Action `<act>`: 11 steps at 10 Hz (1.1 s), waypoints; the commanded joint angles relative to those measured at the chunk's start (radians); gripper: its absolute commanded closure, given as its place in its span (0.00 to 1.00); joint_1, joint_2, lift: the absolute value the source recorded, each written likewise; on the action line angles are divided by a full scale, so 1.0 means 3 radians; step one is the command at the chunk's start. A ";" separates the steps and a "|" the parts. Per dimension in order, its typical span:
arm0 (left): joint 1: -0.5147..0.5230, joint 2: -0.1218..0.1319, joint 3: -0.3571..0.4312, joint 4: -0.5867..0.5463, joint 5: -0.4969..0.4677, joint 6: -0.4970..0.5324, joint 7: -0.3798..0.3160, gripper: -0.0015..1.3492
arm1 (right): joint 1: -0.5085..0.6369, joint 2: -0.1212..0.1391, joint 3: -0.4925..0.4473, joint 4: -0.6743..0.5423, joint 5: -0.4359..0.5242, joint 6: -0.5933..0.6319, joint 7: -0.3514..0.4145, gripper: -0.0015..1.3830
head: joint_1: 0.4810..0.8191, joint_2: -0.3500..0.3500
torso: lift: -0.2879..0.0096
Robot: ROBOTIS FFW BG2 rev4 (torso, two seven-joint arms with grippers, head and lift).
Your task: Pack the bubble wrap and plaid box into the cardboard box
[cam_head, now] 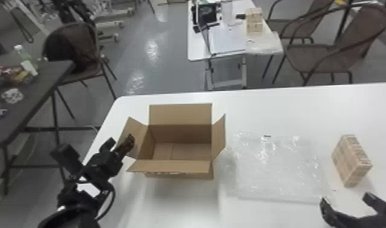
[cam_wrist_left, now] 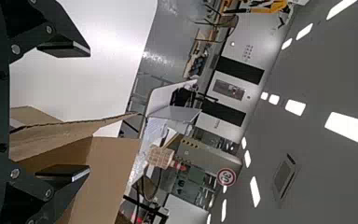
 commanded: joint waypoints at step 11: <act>-0.0014 -0.0056 -0.0051 0.0014 -0.0129 -0.0295 0.0082 0.90 | -0.0052 0.0005 0.0001 -0.0151 -0.0019 0.0234 -0.0016 0.09 | 0.63 0.81 | 0.67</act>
